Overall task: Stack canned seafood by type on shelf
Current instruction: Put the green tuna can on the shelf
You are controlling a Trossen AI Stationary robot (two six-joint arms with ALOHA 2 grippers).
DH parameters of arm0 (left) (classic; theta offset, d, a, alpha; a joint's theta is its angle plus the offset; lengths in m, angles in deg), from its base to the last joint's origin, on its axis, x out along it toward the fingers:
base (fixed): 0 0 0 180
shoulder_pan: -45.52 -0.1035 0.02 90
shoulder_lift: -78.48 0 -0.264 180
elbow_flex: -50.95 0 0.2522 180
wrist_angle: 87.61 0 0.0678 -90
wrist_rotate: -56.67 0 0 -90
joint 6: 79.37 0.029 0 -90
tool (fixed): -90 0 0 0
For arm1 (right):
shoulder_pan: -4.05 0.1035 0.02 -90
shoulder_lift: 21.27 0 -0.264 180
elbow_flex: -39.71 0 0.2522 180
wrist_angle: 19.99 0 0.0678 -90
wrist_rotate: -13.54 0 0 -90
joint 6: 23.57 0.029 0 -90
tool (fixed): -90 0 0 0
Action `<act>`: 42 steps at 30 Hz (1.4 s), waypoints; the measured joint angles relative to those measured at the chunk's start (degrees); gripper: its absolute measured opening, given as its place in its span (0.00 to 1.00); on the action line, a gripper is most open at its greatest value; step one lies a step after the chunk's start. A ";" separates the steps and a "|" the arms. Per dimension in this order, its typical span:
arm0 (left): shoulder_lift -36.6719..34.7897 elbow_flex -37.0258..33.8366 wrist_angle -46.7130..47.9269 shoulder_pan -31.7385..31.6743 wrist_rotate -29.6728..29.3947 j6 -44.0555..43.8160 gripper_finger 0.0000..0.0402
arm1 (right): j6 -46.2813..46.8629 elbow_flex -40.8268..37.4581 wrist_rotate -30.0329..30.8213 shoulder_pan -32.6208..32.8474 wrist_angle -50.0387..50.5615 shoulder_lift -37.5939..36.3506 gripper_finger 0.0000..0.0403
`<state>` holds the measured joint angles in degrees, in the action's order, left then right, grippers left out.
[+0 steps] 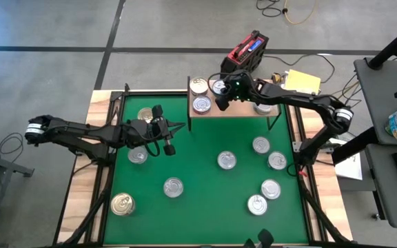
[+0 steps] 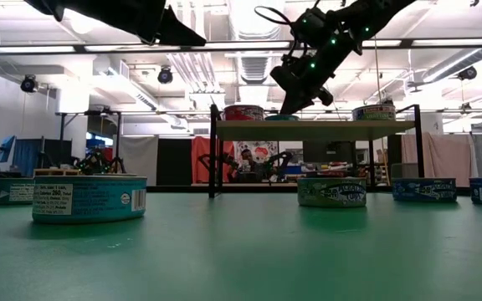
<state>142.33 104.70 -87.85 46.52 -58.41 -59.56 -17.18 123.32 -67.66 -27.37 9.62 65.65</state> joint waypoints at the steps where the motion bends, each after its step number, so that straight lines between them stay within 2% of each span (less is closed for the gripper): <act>1: 0.00 0.00 0.02 0.00 0.00 0.00 0.00 | -0.01 0.07 0.00 -0.02 -0.08 0.19 0.02; 38: 0.00 0.00 0.01 0.00 -0.04 -0.02 0.00 | -2.86 0.06 0.26 -0.87 -1.75 0.30 0.02; 42: 0.00 0.00 0.69 0.00 -0.04 -0.65 0.00 | -3.11 0.06 0.24 -0.67 -1.62 -1.44 0.02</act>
<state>142.33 104.70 -87.15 46.52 -58.46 -60.21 -20.28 123.38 -67.42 -28.04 8.01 64.21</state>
